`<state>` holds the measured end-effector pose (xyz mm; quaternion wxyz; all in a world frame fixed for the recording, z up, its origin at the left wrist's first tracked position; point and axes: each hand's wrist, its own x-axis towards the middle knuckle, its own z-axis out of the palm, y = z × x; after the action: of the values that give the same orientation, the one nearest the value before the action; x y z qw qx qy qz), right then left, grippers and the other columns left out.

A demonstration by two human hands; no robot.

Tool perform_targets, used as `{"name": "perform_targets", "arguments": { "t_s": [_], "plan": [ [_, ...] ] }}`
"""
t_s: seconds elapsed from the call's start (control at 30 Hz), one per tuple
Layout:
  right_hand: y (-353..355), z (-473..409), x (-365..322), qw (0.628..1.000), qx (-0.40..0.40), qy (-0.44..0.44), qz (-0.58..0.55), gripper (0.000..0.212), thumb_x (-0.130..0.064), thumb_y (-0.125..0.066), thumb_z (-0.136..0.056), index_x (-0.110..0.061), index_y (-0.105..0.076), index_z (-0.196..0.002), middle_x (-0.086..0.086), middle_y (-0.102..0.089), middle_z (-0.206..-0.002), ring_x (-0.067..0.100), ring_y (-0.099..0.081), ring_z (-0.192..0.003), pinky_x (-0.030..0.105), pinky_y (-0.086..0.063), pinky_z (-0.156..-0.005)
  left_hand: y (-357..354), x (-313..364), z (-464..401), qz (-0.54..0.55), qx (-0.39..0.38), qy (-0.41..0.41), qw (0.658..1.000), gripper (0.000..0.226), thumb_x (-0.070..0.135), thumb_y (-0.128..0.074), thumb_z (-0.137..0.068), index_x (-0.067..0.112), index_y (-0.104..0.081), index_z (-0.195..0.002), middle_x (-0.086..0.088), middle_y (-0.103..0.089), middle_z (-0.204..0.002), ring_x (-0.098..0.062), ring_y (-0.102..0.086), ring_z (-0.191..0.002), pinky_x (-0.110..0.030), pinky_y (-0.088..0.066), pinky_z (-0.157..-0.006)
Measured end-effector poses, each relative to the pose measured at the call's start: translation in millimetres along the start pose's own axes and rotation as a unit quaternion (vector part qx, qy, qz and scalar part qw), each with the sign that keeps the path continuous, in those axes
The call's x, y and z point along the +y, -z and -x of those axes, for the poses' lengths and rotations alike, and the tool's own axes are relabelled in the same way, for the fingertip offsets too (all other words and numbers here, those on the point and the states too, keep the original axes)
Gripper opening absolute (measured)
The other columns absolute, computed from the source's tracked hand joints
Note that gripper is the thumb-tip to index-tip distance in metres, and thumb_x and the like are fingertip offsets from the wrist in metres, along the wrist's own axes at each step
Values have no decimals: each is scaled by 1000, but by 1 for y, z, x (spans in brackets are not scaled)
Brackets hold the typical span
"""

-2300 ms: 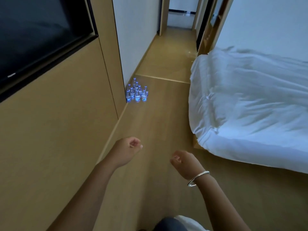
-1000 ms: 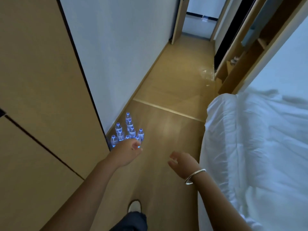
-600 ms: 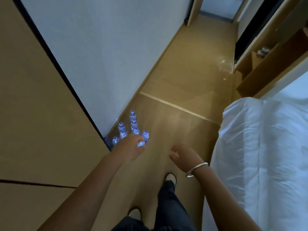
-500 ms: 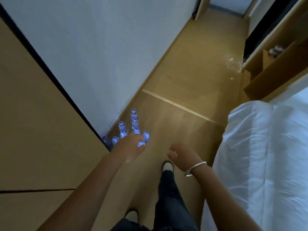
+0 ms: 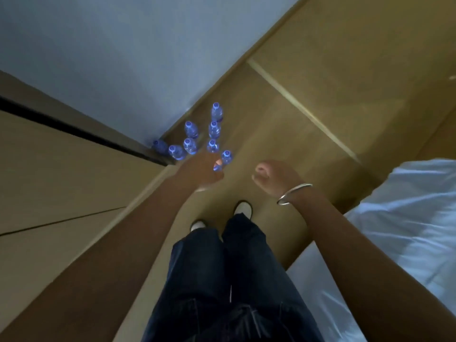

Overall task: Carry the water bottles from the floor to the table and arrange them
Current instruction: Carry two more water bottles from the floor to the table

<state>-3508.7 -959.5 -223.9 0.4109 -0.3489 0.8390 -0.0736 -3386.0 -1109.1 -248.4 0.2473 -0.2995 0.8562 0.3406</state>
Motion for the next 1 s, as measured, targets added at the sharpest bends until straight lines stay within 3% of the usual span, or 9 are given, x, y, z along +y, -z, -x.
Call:
{"name": "perform_targets", "arguments": {
  "t_s": [0.17,0.5,0.7,1.0],
  "plan": [
    [-47,-76,27,1000,16,-5,4,40,-26,-51,-91,-6,-50,-126,14,-51,-128,28,-50,-118,33,-37,-96,-48,-36,-52,63,32,50,996,47,18,-57,-86,14,-46,-131,-9,-52,-131,-27,-50,-118,-34,-37,-98],
    [-184,-254,83,998,39,-4,45,48,-30,-49,-88,-8,-42,-131,13,-39,-135,27,-44,-121,31,-35,-99,-182,-138,-210,-13,-8,61,998,73,20,-58,-83,17,-22,-146,-13,-23,-152,-34,-30,-135,-43,-32,-107],
    [-247,-340,114,995,43,9,86,54,-36,-47,-88,-11,-36,-135,9,-34,-142,28,-36,-126,31,-33,-99,-244,-186,-279,-42,-10,107,993,65,20,-57,-85,15,-26,-143,-16,-21,-150,-35,-27,-135,-46,-34,-101],
    [-279,-407,119,992,26,15,121,46,-14,-51,-84,-14,-41,-129,10,-36,-137,29,-40,-120,34,-40,-86,-270,-212,-324,-57,-26,97,993,61,20,-58,-86,21,-31,-140,-14,-29,-142,-35,-39,-125,-47,-41,-92]
  ]
}}
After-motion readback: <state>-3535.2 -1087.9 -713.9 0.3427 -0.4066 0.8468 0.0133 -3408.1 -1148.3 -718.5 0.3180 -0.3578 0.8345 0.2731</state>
